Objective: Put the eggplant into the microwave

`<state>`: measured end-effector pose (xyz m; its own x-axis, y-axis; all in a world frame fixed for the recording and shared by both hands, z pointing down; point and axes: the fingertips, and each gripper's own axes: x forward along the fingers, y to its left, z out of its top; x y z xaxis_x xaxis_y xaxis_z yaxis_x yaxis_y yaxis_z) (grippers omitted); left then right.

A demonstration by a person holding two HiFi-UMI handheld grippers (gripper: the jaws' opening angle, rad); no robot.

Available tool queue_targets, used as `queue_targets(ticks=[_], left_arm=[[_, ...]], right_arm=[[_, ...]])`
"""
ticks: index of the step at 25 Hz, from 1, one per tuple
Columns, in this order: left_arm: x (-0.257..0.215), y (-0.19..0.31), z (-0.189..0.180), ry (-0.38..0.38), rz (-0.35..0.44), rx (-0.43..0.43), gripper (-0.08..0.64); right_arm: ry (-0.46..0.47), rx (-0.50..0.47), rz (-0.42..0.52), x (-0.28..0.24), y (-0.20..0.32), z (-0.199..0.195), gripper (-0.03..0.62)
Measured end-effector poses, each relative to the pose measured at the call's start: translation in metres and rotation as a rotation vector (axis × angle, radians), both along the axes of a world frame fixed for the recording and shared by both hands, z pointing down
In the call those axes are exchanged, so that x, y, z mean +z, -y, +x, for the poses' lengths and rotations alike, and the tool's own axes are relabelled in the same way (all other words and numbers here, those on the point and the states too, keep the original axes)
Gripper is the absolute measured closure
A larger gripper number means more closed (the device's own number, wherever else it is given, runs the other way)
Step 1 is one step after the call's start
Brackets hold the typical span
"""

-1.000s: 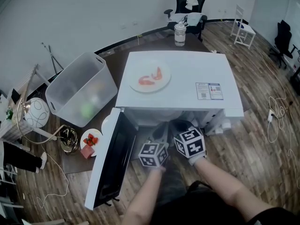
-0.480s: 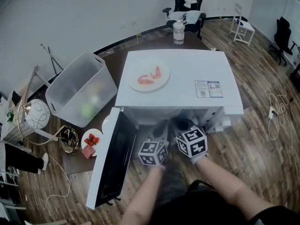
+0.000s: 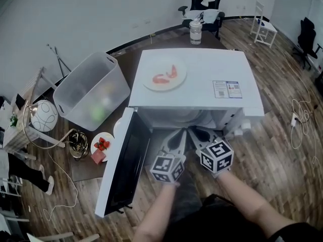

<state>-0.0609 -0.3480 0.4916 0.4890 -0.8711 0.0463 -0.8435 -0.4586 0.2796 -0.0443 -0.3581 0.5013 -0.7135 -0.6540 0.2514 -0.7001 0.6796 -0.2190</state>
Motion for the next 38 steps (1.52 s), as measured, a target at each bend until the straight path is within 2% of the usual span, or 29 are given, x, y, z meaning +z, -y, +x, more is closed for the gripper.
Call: queue_targets(ticks=[4,7,16,22,27,29,33,38], left_arm=[[-0.008,-0.018,-0.002,-0.003,0.005,-0.022,0.554],[-0.011,-0.037,-0.007,-0.004,-0.001,-0.029,0.531],[-0.017,-0.11,-0.007,0.001,-0.025,-0.065,0.555],[-0.025,-0.138,-0.005,-0.055,-0.06,-0.025,0.557],[-0.038,-0.148,-0.019,-0.061,-0.035,-0.032,0.557],[-0.042,-0.156,-0.027,-0.075,-0.037,-0.052,0.557],[-0.05,-0.183,-0.048,-0.218,-0.078,-0.099,0.557],[-0.045,-0.216,-0.055,-0.168,-0.087,-0.102,0.557]], right_arm=[[0.03,-0.016,0.002,-0.008,-0.023,0.007,0.591],[0.018,-0.04,0.04,-0.016,-0.043,0.016,0.591],[-0.019,-0.089,0.125,-0.035,-0.106,0.032,0.591],[0.053,-0.126,0.129,-0.061,-0.139,0.03,0.592],[-0.011,-0.119,0.159,-0.064,-0.151,0.025,0.592],[0.001,-0.109,0.148,-0.066,-0.16,0.024,0.592],[0.048,-0.075,0.088,-0.063,-0.183,0.022,0.592],[0.041,-0.06,0.06,-0.059,-0.217,0.022,0.592]])
